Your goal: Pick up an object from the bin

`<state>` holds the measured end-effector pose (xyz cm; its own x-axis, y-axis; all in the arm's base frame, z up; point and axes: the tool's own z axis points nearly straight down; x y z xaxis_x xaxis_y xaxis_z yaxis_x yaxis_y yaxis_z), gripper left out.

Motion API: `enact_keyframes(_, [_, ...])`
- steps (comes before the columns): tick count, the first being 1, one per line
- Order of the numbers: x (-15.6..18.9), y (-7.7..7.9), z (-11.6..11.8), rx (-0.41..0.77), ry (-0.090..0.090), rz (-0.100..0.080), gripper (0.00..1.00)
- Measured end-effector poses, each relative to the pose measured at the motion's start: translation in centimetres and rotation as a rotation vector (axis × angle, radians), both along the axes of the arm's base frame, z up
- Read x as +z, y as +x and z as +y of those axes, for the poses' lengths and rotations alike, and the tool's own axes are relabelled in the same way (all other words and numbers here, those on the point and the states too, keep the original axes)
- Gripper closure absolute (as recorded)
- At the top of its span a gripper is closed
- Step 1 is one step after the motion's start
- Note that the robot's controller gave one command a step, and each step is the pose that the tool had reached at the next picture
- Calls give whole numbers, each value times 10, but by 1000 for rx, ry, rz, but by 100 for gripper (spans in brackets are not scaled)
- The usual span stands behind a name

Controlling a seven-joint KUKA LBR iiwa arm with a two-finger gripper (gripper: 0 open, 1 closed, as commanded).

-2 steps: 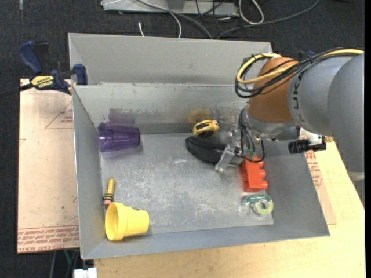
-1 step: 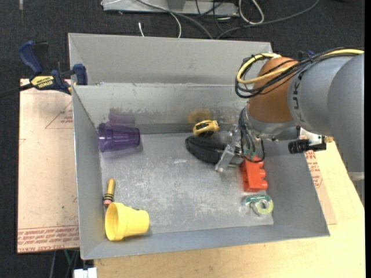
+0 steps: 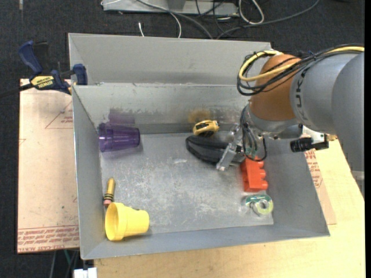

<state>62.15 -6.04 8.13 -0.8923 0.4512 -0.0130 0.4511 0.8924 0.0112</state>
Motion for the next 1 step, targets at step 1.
enact_keyframes(1, [47,-2,0,1,0,5,100])
